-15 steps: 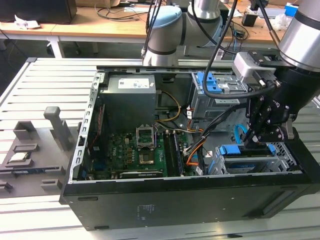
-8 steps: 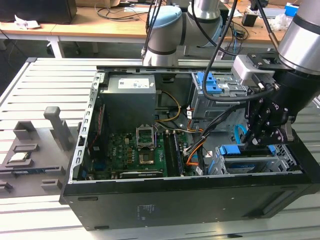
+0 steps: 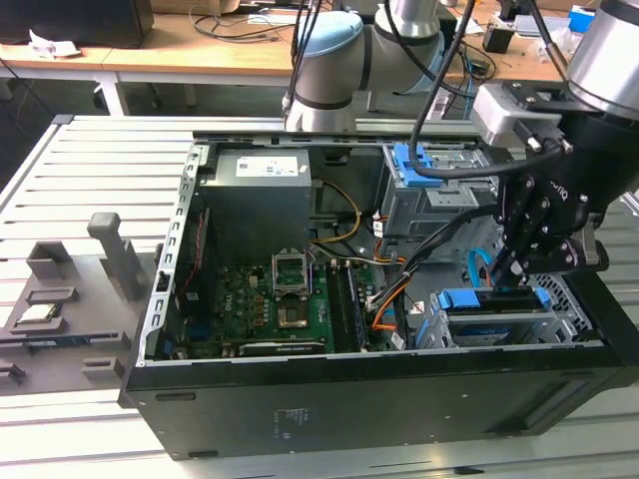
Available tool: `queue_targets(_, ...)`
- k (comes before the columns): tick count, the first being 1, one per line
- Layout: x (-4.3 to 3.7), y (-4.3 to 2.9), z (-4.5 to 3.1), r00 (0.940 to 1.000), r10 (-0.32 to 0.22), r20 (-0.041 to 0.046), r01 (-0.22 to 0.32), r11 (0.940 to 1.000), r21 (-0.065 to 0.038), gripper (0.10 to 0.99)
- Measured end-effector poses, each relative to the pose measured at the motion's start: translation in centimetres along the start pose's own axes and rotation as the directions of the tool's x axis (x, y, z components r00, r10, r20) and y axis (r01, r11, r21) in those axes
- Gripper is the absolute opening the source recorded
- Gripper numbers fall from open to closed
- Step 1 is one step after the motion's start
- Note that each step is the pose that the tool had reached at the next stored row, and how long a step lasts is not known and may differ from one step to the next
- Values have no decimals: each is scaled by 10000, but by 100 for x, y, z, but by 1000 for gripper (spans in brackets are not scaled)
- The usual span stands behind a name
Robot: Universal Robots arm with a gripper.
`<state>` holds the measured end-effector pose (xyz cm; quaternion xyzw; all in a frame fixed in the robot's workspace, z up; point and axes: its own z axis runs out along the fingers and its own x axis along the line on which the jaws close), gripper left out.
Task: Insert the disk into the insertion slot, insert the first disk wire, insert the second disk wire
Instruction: 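Insert the second disk wire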
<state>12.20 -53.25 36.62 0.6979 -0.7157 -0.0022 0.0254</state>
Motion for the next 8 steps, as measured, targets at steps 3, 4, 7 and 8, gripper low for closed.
queue_targets(3, 4, 8, -191, 10000, 1, -3, -1, 10000, 1, 106)
queue_targets(4, 5, 9, -215, 10000, 0, -1, 0, 10000, 1, 106)
queue_targets(7, 5, 9, -218, 10000, 0, -1, 0, 10000, 0, 106)
queue_targets(8, 5, 9, -218, 10000, 0, -2, 0, 10000, 1, 106)
